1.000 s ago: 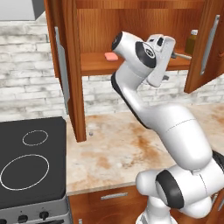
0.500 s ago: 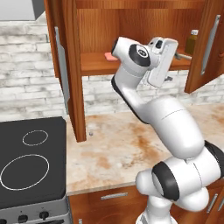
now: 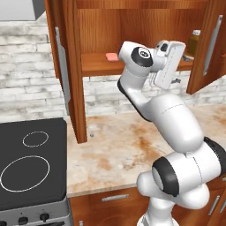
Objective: Pick the bar soap and dish brush from the cabinet and place them on the counter.
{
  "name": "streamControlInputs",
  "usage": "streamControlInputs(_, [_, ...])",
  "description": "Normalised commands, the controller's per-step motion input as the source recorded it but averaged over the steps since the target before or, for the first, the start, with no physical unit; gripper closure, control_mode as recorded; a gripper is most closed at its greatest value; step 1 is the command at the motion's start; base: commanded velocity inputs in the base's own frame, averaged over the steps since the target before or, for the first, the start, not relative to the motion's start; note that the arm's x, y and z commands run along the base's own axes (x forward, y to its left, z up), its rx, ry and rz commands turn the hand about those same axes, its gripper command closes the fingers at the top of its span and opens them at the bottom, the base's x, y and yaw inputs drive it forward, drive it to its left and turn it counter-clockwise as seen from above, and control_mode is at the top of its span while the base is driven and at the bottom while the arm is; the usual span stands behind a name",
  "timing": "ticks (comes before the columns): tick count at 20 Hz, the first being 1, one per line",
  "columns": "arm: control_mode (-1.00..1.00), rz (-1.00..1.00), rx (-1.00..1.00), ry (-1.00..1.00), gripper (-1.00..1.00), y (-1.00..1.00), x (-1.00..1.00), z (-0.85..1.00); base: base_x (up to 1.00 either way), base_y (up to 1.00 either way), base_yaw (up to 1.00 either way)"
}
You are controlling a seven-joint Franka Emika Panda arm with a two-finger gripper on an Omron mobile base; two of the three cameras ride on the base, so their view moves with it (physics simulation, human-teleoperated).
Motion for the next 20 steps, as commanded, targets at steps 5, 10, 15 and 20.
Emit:
streamControlInputs(5, [-1.0, -0.12, -0.08, -0.04, -1.0, -0.13, -0.14, 0.01, 0.0, 0.0, 0.0])
streamControlInputs(10, [-1.0, -0.06, -0.03, -0.06, -1.0, -0.27, -0.28, -0.04, 0.0, 0.0, 0.0])
streamControlInputs(15, [-1.0, -0.07, 0.0, 0.0, -1.0, -0.34, -0.24, -0.05, 0.0, 0.0, 0.0])
streamControlInputs(20, [-1.0, -0.06, 0.0, -0.01, -1.0, -0.37, -0.28, -0.06, 0.0, 0.0, 0.0])
